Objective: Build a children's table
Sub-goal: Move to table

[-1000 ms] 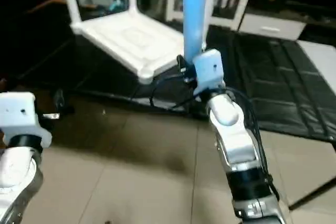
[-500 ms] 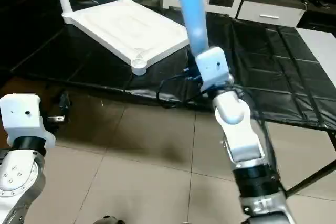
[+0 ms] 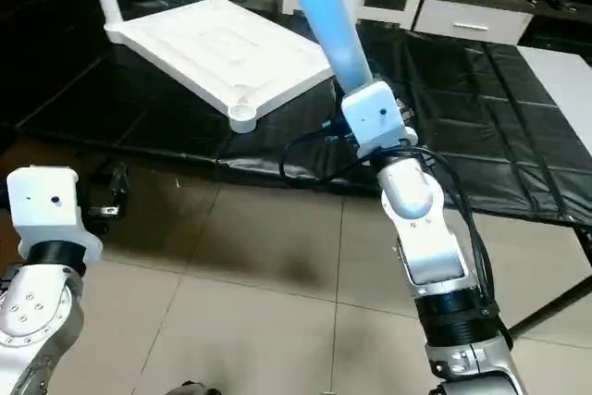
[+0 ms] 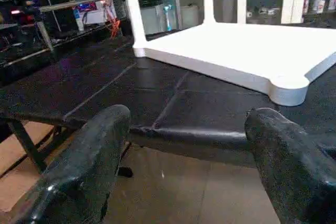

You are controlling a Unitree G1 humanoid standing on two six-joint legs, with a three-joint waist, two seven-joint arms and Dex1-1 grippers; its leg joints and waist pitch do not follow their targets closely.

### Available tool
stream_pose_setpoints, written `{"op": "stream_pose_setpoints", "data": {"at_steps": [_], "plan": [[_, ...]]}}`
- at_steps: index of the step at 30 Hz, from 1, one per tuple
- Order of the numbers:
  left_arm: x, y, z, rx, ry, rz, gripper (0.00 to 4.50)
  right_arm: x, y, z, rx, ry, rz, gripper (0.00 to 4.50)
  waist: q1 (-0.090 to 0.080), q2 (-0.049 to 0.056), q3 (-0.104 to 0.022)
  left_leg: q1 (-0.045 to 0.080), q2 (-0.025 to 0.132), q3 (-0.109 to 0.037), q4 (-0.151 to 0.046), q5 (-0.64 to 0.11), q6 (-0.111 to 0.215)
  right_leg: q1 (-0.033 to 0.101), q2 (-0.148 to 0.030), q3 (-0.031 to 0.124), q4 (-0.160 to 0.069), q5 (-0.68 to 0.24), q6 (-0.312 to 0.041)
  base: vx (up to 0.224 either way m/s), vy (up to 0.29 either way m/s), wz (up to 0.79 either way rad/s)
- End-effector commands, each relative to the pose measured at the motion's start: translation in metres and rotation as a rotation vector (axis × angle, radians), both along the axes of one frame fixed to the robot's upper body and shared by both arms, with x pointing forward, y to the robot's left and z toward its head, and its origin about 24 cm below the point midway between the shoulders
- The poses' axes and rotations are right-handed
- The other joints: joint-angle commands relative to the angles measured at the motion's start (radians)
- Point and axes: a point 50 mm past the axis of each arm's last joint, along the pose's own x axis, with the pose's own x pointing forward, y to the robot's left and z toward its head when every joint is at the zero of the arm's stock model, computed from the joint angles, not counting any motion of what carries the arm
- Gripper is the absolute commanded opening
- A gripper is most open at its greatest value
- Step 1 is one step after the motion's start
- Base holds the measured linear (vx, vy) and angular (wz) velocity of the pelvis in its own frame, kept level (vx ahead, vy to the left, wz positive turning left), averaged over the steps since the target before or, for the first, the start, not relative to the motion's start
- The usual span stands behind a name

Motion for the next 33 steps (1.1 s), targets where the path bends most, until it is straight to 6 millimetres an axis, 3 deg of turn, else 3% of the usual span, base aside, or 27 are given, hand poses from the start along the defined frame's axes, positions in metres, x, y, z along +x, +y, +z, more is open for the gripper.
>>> {"op": "stream_pose_setpoints", "data": {"at_steps": [1, 9, 10, 11, 13, 15, 16, 17, 18, 19, 20, 21, 22, 23, 25, 26, 28, 29, 30, 32, 33], "plan": [[0.000, 0.000, 0.003, -0.002, -0.009, -0.006, 3.89, -0.001, -0.001, 0.004, -0.007, -0.023, -0.003, 1.84, -0.005, 0.007, -0.039, 0.035, 0.072, -0.032, -0.095, -0.371, -0.046, 0.016, -0.071, 0.051, -0.095, -0.185, -0.100, 0.000, 0.000, 0.00], [0.003, -0.001, 0.010, -0.037, -0.047, -0.031, 3.89, 0.000, 0.003, -0.001, 0.021, 0.031, 0.038, 1.84, -0.004, 0.006, -0.038, 0.035, 0.073, -0.030, -0.095, -0.367, -0.040, 0.016, -0.071, 0.053, -0.094, -0.174, -0.106, 0.000, 0.000, 0.00], [0.004, -0.002, 0.011, -0.036, -0.055, -0.035, 3.89, 0.001, 0.004, -0.008, 0.139, 0.115, 0.070, 1.84, -0.004, 0.006, -0.038, 0.036, 0.074, -0.030, -0.095, -0.363, -0.040, 0.015, -0.070, 0.053, -0.094, -0.168, -0.108, 0.000, 0.000, 0.00], [0.004, -0.002, 0.011, -0.036, -0.055, -0.035, 3.89, 0.001, 0.004, -0.008, 0.139, 0.115, 0.070, 1.84, -0.006, 0.004, -0.038, 0.039, 0.072, -0.029, -0.095, -0.388, -0.036, 0.016, -0.070, 0.053, -0.094, -0.191, -0.108, 0.000, 0.000, 0.00], [0.007, -0.004, 0.009, -0.035, -0.055, -0.034, 3.89, -0.002, 0.006, -0.024, 0.306, 0.269, 0.126, 1.84, -0.008, 0.012, -0.028, 0.068, 0.073, -0.038, -0.101, -0.586, -0.058, 0.013, -0.069, 0.045, -0.112, -0.429, -0.084, 0.000, 0.000, 0.00], [0.007, -0.004, 0.005, -0.028, -0.047, -0.029, 3.89, -0.004, 0.003, -0.036, 0.347, 0.348, 0.120, 1.84, -0.013, 0.011, -0.015, 0.098, 0.068, -0.039, -0.101, -0.700, -0.059, 0.008, -0.058, 0.030, -0.141, -0.586, -0.068, 0.000, 0.000, 0.00], [0.007, -0.004, 0.005, -0.028, -0.047, -0.028, 3.89, -0.004, 0.002, -0.040, 0.357, 0.364, 0.115, 1.84, -0.021, 0.010, -0.014, 0.119, 0.066, -0.041, -0.100, -0.756, -0.059, 0.016, -0.049, 0.014, -0.152, -0.645, -0.060, 0.000, 0.000, 0.00], [0.008, -0.004, 0.005, -0.030, -0.049, -0.026, 3.89, -0.004, 0.002, -0.043, 0.364, 0.379, 0.112, 1.84, -0.023, 0.014, -0.016, 0.127, 0.066, -0.044, -0.107, -0.767, -0.056, 0.031, -0.048, 0.006, -0.157, -0.631, -0.062, 0.000, 0.000, 0.00], [0.008, -0.004, 0.005, -0.030, -0.049, -0.026, 3.89, -0.004, 0.002, -0.043, 0.364, 0.380, 0.112, 1.84, -0.028, 0.014, -0.017, 0.123, 0.065, -0.046, -0.112, -0.757, -0.051, 0.043, -0.048, 0.003, -0.155, -0.608, -0.063, 0.052, 0.046, -0.15], [0.008, -0.004, 0.005, -0.033, -0.051, -0.025, 3.89, -0.004, 0.003, -0.045, 0.359, 0.383, 0.116, 1.84, -0.031, 0.021, -0.022, 0.122, 0.067, -0.047, -0.122, -0.744, -0.048, 0.056, -0.051, 0.002, -0.155, -0.556, -0.070, 0.052, 0.046, -0.15], [0.010, -0.004, 0.005, -0.033, -0.054, -0.024, 3.89, -0.003, 0.006, -0.047, 0.374, 0.390, 0.122, 1.84, -0.038, 0.019, -0.031, 0.120, 0.068, -0.048, -0.124, -0.728, -0.044, 0.067, -0.054, 0.001, -0.153, -0.525, -0.079, 0.064, 0.040, -0.15], [0.010, -0.004, 0.004, -0.032, -0.055, -0.023, 3.89, -0.003, 0.008, -0.048, 0.385, 0.394, 0.127, 1.84, -0.044, 0.023, -0.032, 0.112, 0.067, -0.046, -0.128, -0.688, -0.033, 0.080, -0.060, 0.003, -0.153, -0.476, -0.098, 0.096, 0.029, -0.13], [0.011, -0.005, 0.004, -0.029, -0.057, -0.026, 3.89, -0.002, 0.010, -0.048, 0.402, 0.399, 0.132, 1.84, -0.050, 0.020, -0.043, 0.102, 0.064, -0.040, -0.129, -0.619, -0.016, 0.101, -0.064, 0.006, -0.153, -0.421, -0.127, 0.096, 0.029, -0.13], [0.012, -0.005, 0.004, -0.026, -0.059, -0.028, 3.89, -0.002, 0.012, -0.047, 0.410, 0.402, 0.144, 1.84, -0.051, 0.020, -0.049, 0.095, 0.063, -0.037, -0.127, -0.576, -0.005, 0.110, -0.067, 0.009, -0.152, -0.389, -0.143, 0.100, 0.014, -0.08], [0.013, -0.005, 0.005, -0.022, -0.061, -0.030, 3.89, -0.002, 0.014, -0.046, 0.402, 0.404, 0.163, 1.84, -0.050, 0.022, -0.065, 0.083, 0.054, -0.019, -0.116, -0.400, 0.049, 0.133, -0.066, 0.015, -0.143, -0.262, -0.200, 0.043, 0.001, -0.01], [0.013, -0.004, 0.005, -0.022, -0.062, -0.030, 3.89, -0.002, 0.014, -0.046, 0.403, 0.404, 0.165, 1.84, -0.050, 0.019, -0.066, 0.088, 0.053, -0.015, -0.113, -0.365, 0.066, 0.130, -0.062, 0.013, -0.141, -0.230, -0.213, 0.099, -0.005, 0.02], [0.016, -0.003, 0.005, -0.018, -0.068, -0.032, 3.89, -0.001, 0.013, -0.044, 0.421, 0.409, 0.169, 1.84, -0.045, 0.024, -0.073, 0.097, 0.048, -0.012, -0.103, -0.227, 0.132, 0.136, -0.053, 0.007, -0.124, -0.103, -0.251, 0.135, -0.009, 0.04], [0.016, -0.003, 0.006, -0.016, -0.070, -0.033, 3.89, 0.000, 0.012, -0.044, 0.431, 0.410, 0.167, 1.84, -0.044, 0.027, -0.076, 0.096, 0.043, -0.012, -0.097, -0.164, 0.167, 0.142, -0.049, 0.005, -0.116, -0.053, -0.256, 0.115, -0.009, 0.03], [0.017, -0.003, 0.006, -0.016, -0.071, -0.033, 3.89, 0.000, 0.012, -0.044, 0.433, 0.410, 0.166, 1.84, -0.041, 0.029, -0.077, 0.102, 0.043, -0.013, -0.095, -0.141, 0.183, 0.140, -0.047, 0.003, -0.114, -0.036, -0.258, 0.110, -0.010, 0.03], [0.018, -0.003, 0.006, -0.015, -0.076, -0.037, 3.89, 0.000, 0.011, -0.043, 0.457, 0.414, 0.166, 1.84, -0.035, 0.032, -0.083, 0.114, 0.040, -0.020, -0.083, -0.032, 0.261, 0.140, -0.040, -0.003, -0.097, 0.025, -0.250, 0.108, -0.010, 0.03], [0.019, -0.003, 0.006, -0.014, -0.077, -0.038, 3.89, 0.000, 0.011, -0.043, 0.469, 0.415, 0.167, 1.84, -0.035, 0.031, -0.084, 0.116, 0.037, -0.021, -0.080, -0.007, 0.279, 0.139, -0.037, -0.004, -0.095, 0.033, -0.243, 0.101, -0.008, 0.02]]}}
